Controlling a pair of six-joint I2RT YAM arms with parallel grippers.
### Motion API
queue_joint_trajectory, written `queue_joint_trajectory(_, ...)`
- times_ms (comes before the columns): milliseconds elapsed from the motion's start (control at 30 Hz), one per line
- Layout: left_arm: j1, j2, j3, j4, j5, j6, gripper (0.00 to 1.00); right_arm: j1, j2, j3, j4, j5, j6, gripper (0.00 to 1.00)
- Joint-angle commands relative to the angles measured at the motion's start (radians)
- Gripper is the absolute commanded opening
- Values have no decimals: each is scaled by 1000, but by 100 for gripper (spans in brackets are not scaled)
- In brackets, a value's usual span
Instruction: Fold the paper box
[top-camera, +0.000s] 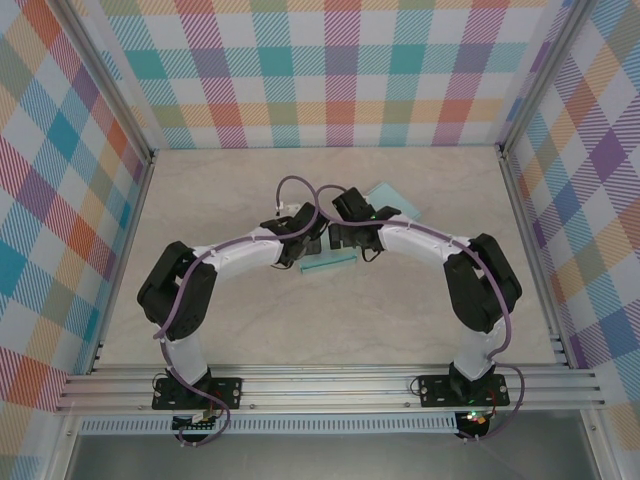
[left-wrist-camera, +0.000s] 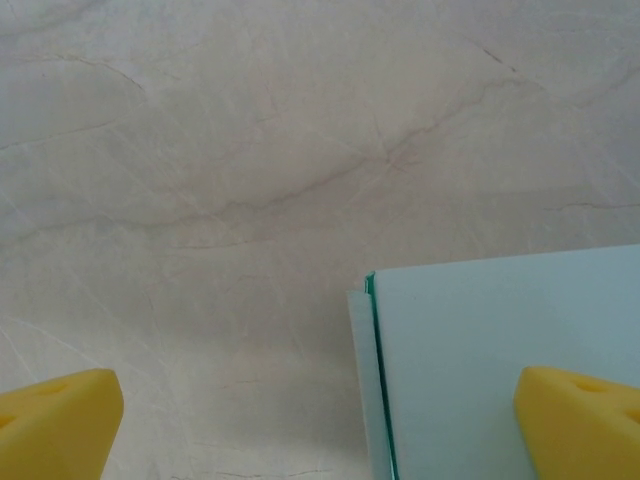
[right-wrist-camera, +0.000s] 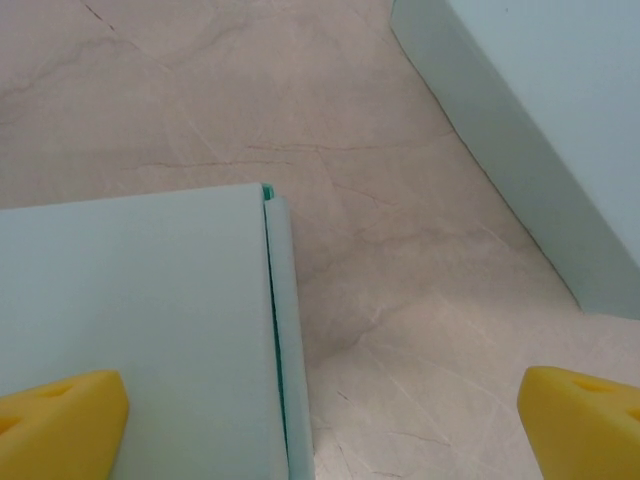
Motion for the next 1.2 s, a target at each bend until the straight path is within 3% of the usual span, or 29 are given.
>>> queue_joint_trajectory(0, 12, -12, -52, 9, 10, -31, 100, -10, 24, -47, 5, -18, 36, 100)
queue_joint_trajectory(567, 12, -78, -166, 60, 23, -71, 100, -13, 0, -133, 42, -70, 105, 100)
queue_joint_trajectory(833, 16, -205, -183, 119, 130, -53, 96, -17, -134, -175, 60, -74, 108, 100)
queue_joint_trajectory(967, 72, -231, -219, 215, 278, -50, 94, -27, -203, -207, 79, -88, 133, 100)
queue_joint_trajectory(1167, 138, -220, -248, 213, 335, -45, 92, -89, -282, -283, 162, -269, 190, 100)
